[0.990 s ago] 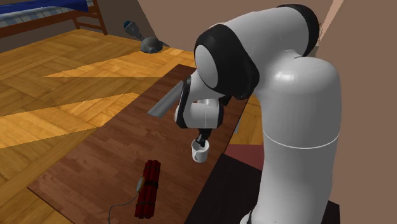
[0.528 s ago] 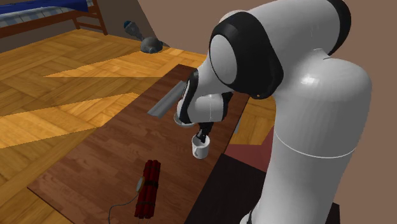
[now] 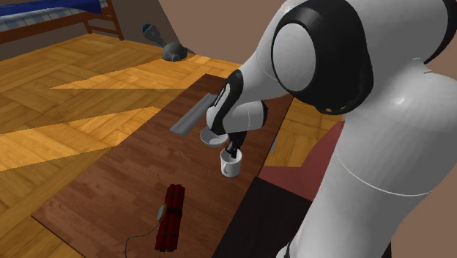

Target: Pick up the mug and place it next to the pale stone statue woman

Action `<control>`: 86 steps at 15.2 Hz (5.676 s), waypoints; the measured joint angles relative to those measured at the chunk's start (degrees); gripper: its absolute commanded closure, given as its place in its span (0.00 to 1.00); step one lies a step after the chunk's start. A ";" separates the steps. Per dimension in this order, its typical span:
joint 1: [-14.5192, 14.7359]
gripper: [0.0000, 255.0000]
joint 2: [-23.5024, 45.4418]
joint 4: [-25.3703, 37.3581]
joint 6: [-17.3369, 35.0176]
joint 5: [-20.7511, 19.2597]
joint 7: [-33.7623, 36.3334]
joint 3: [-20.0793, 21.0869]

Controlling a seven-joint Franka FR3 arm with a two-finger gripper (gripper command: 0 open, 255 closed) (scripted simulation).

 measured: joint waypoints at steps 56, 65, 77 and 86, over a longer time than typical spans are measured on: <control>-2.37 1.00 -27.46 21.94 -46.06 -17.81 16.18 4.95; -3.13 1.00 -10.40 38.40 -47.18 -11.60 3.77 -3.69; -18.89 1.00 23.90 78.09 -59.49 7.55 -12.73 -6.93; -25.75 1.00 34.03 89.96 -61.75 11.89 -14.34 -5.00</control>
